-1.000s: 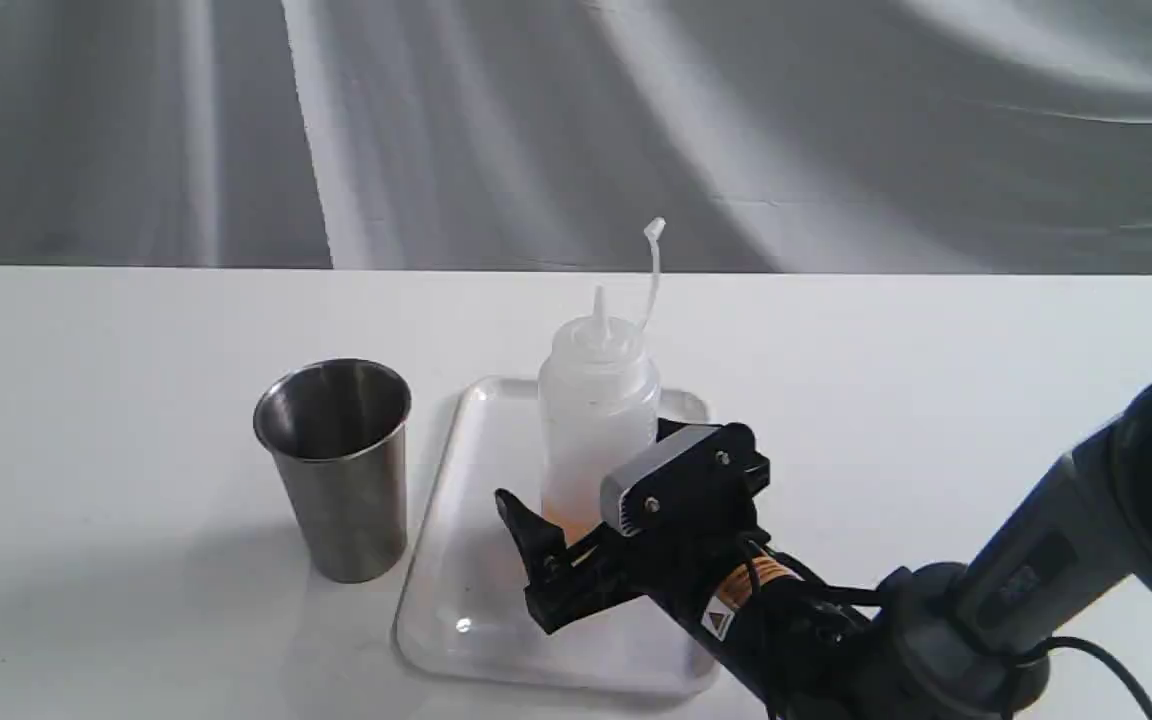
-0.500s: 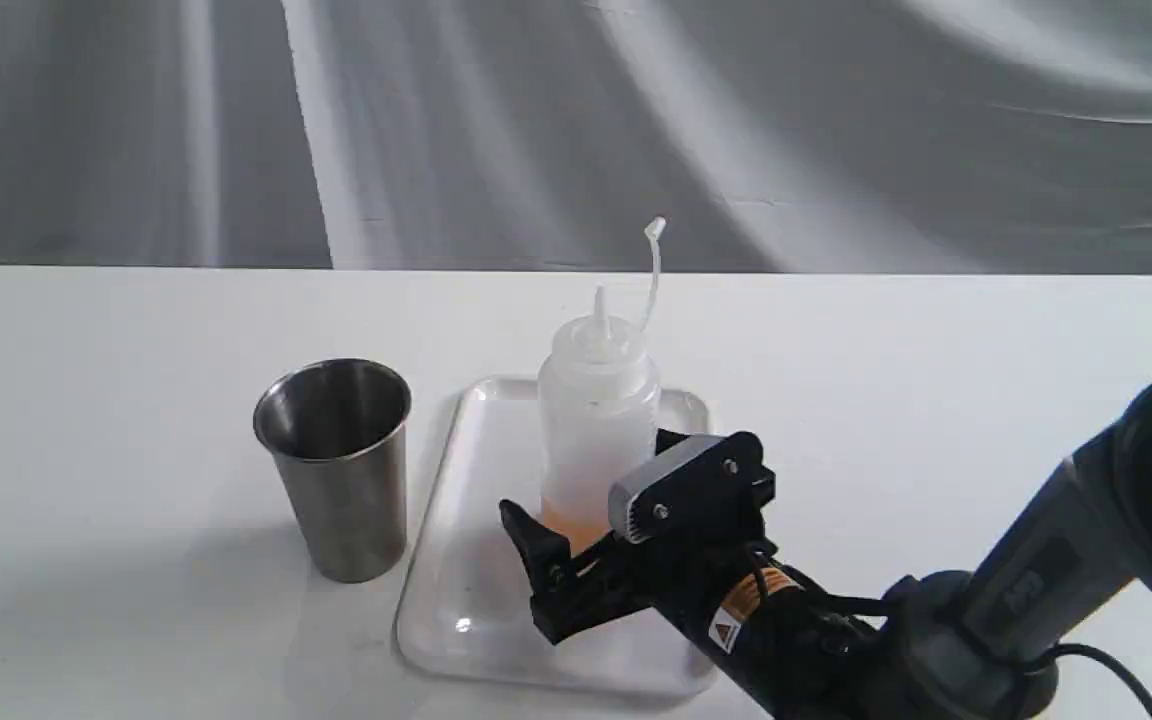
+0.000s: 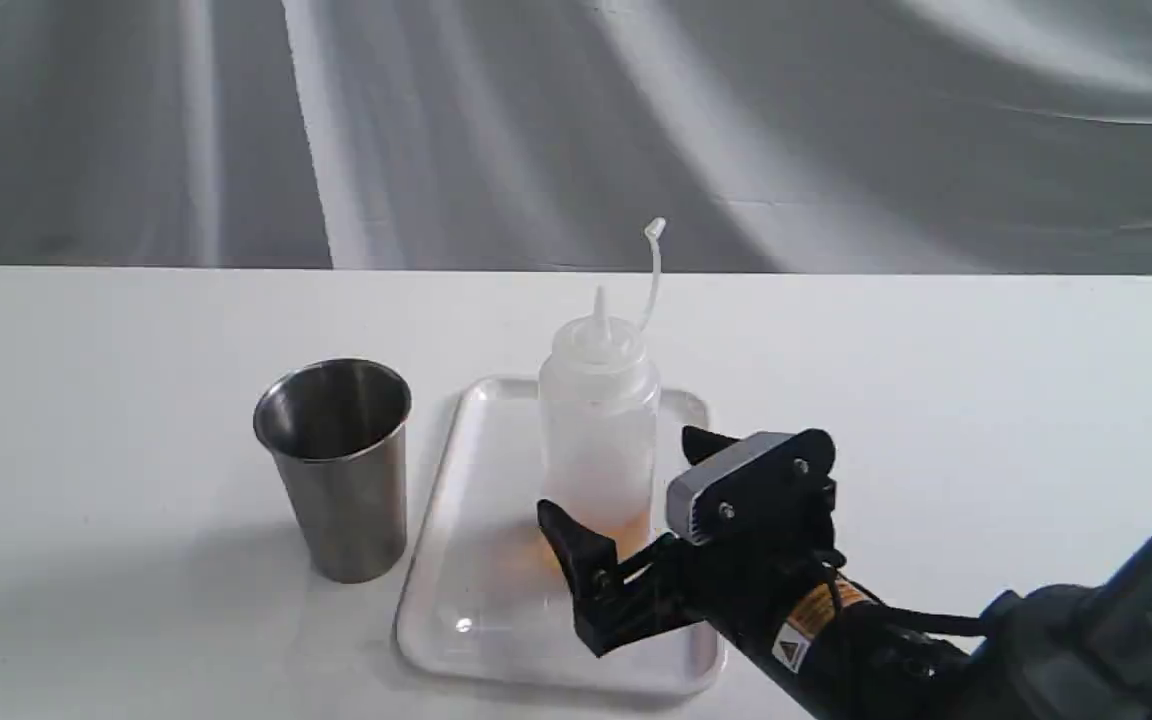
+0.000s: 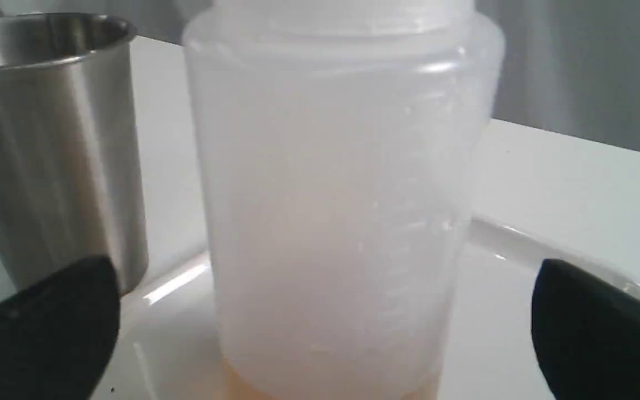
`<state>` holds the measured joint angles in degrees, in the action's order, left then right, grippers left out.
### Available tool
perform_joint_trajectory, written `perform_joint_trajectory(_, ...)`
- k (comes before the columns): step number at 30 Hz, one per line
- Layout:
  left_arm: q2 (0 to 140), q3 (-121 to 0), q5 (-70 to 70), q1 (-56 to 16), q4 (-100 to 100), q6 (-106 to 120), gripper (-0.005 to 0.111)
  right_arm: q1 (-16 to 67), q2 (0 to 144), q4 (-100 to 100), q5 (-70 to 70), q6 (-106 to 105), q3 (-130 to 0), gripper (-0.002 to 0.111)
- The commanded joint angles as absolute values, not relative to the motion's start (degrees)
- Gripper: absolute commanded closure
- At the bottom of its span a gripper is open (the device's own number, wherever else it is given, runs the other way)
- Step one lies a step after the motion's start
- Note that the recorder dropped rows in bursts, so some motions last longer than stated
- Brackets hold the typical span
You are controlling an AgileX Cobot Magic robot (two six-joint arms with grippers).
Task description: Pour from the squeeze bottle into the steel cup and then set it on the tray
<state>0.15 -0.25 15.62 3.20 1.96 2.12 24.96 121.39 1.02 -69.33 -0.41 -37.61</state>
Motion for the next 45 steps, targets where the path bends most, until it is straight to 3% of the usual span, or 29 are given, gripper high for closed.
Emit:
perform_joint_trajectory(1, 0.0, 0.0, 15.2, 3.1, 1.9, 2.0, 0.098, 24.5, 118.3, 0.0, -70.0, -1.7, -34.3, 0.003)
perform_joint_trajectory(29, 0.0, 0.0, 15.2, 3.1, 1.9, 2.0, 0.098, 24.6, 81.1, 4.7, -58.9, -1.2, -3.5, 0.007)
perform_joint_trajectory(33, 0.0, 0.0, 15.2, 3.1, 1.9, 1.9, 0.098, 24.6, 75.5, 9.3, -55.3, 0.0, -1.7, 0.03)
perform_joint_trajectory(41, 0.0, 0.0, 15.2, 3.1, 1.9, 1.9, 0.098, 24.6, 67.0, 12.8, -49.6, 7.1, 0.0, 0.108)
perform_joint_trajectory(45, 0.0, 0.0, 15.2, 3.1, 1.9, 2.1, 0.098, 24.6, 62.6, 13.1, -48.8, 10.5, 0.0, 0.108)
